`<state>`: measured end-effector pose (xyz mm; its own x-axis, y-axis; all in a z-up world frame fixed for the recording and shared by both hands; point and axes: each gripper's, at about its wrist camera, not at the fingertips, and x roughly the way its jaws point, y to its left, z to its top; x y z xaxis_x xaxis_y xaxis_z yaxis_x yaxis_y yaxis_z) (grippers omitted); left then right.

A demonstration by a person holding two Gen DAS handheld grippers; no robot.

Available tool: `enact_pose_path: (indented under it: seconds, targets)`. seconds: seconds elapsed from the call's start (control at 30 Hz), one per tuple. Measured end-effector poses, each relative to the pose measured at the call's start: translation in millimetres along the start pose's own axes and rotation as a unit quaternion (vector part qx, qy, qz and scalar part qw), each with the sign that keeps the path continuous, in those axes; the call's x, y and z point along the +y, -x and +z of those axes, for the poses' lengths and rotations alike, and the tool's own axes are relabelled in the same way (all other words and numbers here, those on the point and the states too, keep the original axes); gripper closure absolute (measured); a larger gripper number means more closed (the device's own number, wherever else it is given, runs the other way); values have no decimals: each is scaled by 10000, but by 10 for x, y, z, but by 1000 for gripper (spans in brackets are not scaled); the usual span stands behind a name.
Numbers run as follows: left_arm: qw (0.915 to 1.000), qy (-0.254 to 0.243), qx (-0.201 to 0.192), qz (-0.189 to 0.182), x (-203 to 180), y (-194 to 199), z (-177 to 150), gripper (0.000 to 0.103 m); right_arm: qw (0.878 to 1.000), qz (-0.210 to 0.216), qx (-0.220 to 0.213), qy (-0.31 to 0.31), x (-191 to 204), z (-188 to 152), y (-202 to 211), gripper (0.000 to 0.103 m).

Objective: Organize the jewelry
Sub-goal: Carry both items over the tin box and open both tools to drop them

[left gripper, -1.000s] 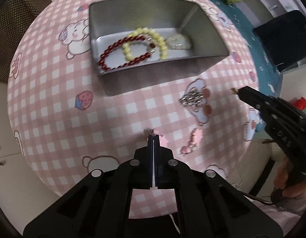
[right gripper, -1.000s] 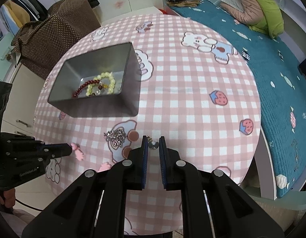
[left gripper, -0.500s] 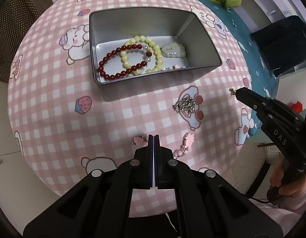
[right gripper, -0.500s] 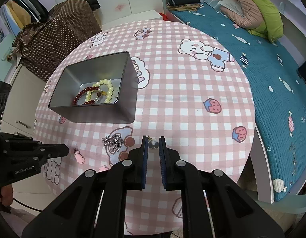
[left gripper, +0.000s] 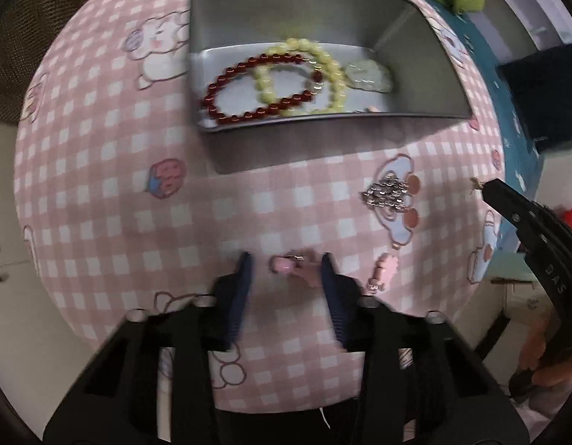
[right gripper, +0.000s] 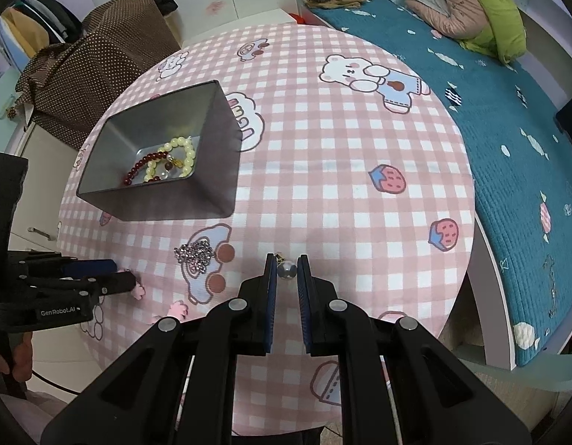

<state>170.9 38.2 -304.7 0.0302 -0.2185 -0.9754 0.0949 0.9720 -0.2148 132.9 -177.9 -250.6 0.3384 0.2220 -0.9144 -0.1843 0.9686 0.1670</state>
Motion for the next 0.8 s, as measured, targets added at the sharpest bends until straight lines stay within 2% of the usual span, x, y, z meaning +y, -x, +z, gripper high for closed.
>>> enact_pose_path:
  seconds: [0.07, 0.17, 0.33, 0.53, 0.8]
  targets:
    - [10000, -48, -38, 9, -29, -18, -12, 80, 10000, -1, 12, -15, -14, 3, -10, 93]
    - [9999, -133, -78, -21, -77, -22, -10, 92, 10000, 9, 21, -40, -30, 10, -23, 93]
    - [9999, -147, -70, -54, -144, -36, -7, 92, 10000, 26, -32, 0, -7, 46, -9, 93]
    - [9991, -311, -259, -126, -194, 128, 8, 92, 9998, 37, -169, 40, 14, 124, 66, 93]
    - [9938, -667, -865, -179, -339, 563, 73, 92, 9977, 109, -610, 263, 153, 360, 298, 93]
